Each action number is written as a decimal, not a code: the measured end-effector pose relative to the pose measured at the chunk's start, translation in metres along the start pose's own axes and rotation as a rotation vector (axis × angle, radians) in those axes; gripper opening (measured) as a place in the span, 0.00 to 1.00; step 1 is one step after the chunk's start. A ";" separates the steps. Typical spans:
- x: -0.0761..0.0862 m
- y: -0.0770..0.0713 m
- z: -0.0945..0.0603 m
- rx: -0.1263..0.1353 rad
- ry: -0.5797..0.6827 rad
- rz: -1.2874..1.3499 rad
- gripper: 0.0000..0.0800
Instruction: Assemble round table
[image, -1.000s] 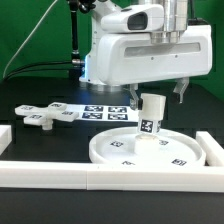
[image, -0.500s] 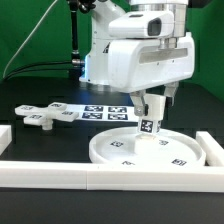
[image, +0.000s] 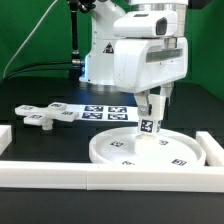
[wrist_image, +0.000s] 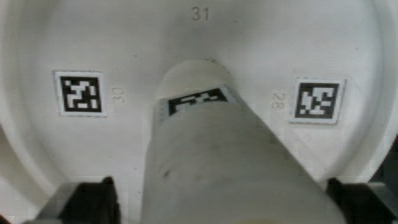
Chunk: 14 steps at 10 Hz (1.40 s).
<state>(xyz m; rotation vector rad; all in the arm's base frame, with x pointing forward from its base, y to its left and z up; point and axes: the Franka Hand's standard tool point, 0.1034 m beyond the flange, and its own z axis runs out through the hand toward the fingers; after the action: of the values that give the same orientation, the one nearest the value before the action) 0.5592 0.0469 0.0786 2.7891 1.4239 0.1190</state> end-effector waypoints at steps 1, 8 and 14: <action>0.000 0.000 0.000 0.000 0.000 0.000 0.51; -0.005 0.004 0.000 0.026 0.029 0.419 0.51; -0.006 0.006 0.000 0.039 0.048 0.920 0.51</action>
Offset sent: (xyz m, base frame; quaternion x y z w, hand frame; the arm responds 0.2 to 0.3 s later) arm 0.0000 0.0000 0.0000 0.0000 0.0000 0.0000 1.0000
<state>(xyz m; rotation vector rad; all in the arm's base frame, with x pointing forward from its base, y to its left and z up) 0.5607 0.0387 0.0781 3.2187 0.0405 0.1544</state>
